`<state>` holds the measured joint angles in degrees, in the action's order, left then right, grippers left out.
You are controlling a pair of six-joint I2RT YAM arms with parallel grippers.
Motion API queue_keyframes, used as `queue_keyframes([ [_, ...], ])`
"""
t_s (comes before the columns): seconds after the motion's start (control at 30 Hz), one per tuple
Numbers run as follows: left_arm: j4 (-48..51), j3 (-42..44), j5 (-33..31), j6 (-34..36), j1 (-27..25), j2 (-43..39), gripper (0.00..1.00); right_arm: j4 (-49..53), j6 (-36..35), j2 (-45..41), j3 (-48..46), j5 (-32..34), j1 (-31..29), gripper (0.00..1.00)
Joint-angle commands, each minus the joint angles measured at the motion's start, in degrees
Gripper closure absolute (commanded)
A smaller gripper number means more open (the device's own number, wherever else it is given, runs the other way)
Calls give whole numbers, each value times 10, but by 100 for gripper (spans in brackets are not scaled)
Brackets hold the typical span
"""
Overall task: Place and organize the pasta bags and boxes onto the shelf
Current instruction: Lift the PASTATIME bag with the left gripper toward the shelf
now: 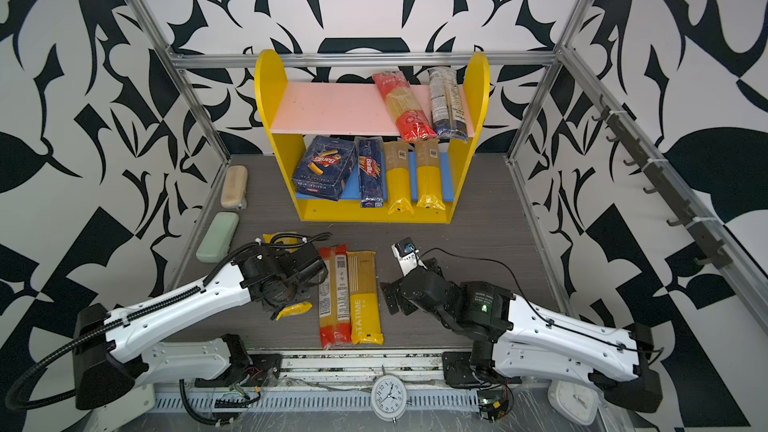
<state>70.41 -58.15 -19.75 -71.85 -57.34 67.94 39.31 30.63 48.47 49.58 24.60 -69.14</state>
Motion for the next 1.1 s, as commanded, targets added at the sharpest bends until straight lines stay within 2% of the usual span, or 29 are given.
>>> queue_keyframes([
  [0.0,83,-50,-62,17,-14,-27,100,7,-14,4,41,28,-2,0],
  [0.23,188,-162,-101,19,-71,-20,100,24,-17,19,80,60,-1,0],
  [0.5,280,-304,-137,39,-126,24,100,27,-17,32,109,76,-1,0],
  [0.73,308,-400,-160,67,-167,69,100,35,-15,29,128,83,-1,0],
  [1.07,308,-529,-183,123,-177,101,100,45,-19,16,138,97,-1,0],
])
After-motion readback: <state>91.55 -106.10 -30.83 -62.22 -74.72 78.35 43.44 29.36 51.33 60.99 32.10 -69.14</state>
